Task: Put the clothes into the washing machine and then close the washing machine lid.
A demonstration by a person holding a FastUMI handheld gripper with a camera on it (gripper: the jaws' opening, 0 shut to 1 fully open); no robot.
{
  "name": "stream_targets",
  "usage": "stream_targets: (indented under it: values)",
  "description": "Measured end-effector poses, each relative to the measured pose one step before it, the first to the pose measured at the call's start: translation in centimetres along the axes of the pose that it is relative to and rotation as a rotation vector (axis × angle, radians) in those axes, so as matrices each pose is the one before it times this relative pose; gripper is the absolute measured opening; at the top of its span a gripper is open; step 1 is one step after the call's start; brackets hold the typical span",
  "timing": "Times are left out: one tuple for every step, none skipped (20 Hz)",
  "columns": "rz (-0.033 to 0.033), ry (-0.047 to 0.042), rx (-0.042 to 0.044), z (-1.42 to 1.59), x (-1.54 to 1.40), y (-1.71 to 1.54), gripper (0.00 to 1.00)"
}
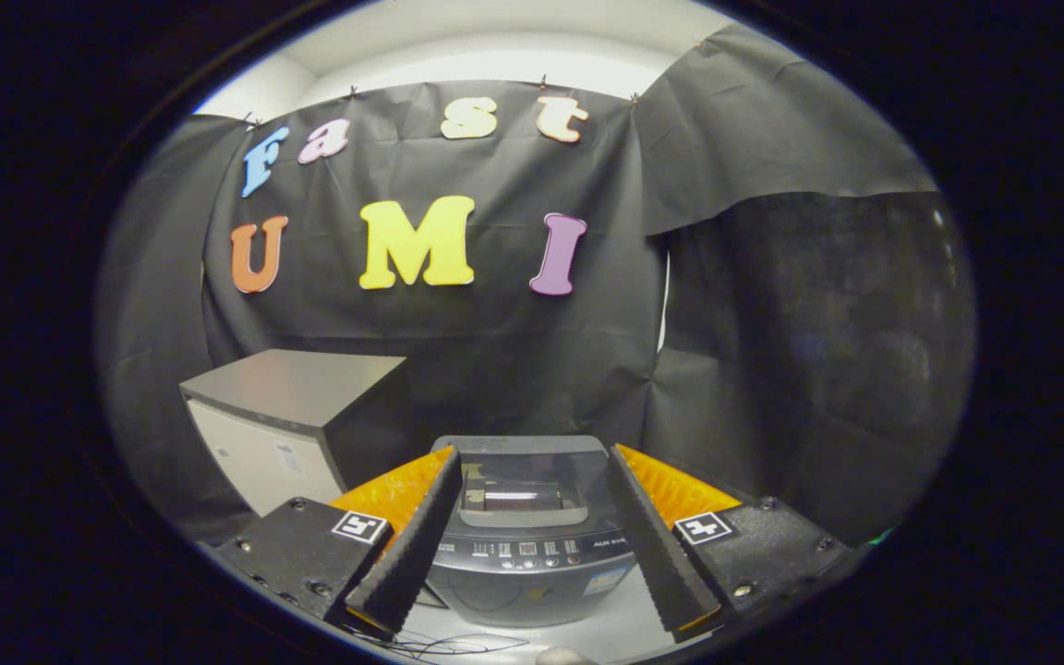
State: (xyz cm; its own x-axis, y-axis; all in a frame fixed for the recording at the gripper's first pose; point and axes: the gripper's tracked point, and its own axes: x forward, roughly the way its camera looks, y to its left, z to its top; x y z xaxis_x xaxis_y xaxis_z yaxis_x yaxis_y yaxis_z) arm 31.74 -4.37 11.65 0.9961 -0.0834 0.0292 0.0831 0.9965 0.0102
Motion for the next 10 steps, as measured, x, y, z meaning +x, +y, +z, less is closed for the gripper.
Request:
stream_targets:
  values:
    - [-0.00171, -0.00769, 0.01029, -0.126, -1.034, -0.339, 0.98]
    - [-0.00003, -0.00647, 0.00646, -0.104, -0.781, -0.139, 0.98]
    - [-0.00045, -0.00319, 0.00263, -0.237, -0.915, -0.198, 0.98]
    - [0.00292, -0.00354, 0.00046, -0.207, -1.233, -0.288, 0.98]
    - [0.00506, -0.0004, -0.00391, -0.235, -1.234, -0.13, 0.98]
    - [-0.00034, 0.00108, -0.00159, -0.45, -1.217, -0.319, 0.98]
    - [0.00577, -0.00054, 0.00151, -0.438, -1.276, -0.275, 0.98]
    - [0.00751, 0.00494, -0.00098, -0.415, -0.933, 0.019, 0.98]
    - [-0.00035, 0.01398, -0.0033, -0.721, -0.774, 0.062, 0.98]
    - [-0.00326, 0.00777, 0.00666, -0.542, -0.831, -0.27, 0.98]
